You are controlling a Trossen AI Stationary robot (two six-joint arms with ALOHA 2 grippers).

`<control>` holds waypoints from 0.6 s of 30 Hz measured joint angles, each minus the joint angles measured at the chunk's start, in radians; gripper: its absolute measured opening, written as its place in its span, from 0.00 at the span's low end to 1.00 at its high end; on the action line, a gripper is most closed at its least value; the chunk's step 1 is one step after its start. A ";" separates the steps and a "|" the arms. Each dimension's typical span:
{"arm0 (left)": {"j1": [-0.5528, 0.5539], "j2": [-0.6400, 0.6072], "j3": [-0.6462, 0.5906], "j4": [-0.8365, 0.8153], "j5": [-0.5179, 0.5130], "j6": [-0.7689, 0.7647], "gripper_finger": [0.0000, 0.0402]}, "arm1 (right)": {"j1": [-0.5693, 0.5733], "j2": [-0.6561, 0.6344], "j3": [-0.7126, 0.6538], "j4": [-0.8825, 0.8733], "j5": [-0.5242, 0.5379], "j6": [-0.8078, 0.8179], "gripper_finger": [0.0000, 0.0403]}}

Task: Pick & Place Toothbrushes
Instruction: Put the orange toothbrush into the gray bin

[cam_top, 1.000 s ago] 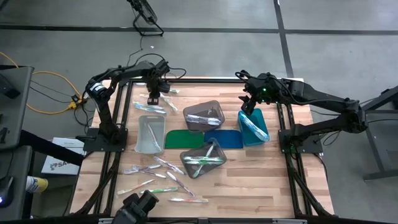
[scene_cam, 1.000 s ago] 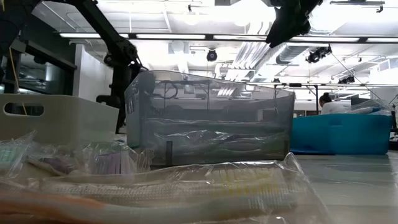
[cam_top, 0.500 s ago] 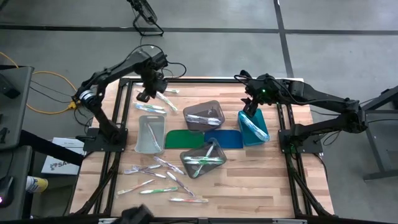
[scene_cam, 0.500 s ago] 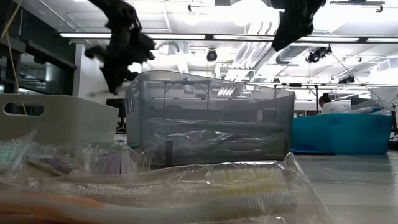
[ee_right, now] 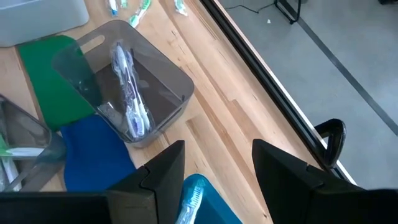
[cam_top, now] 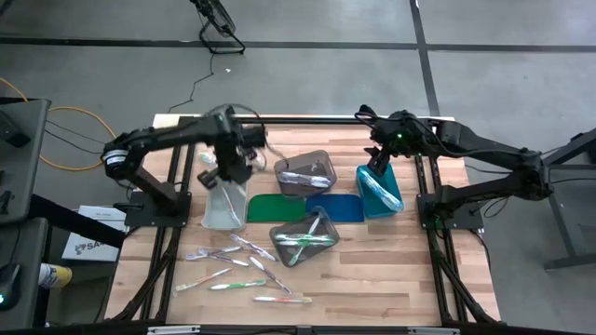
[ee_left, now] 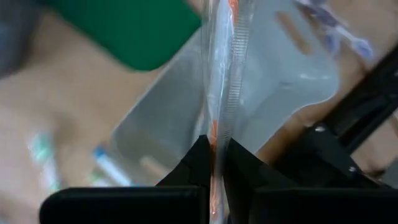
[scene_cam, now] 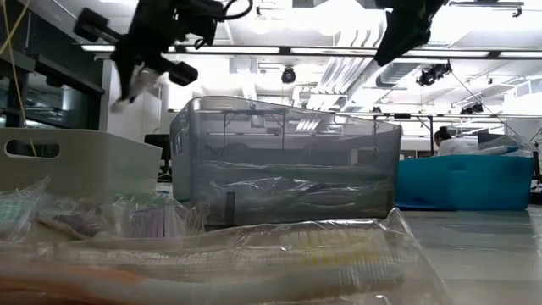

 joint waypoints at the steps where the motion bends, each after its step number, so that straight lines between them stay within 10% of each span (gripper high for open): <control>1: -0.031 0.000 -0.020 0.004 0.000 -0.006 0.03 | 0.000 -0.004 0.000 0.000 0.000 -0.002 0.45; 18: -0.223 0.000 -0.340 0.238 -0.020 -0.084 0.03 | 0.000 -0.031 0.000 0.005 -0.051 -0.020 0.45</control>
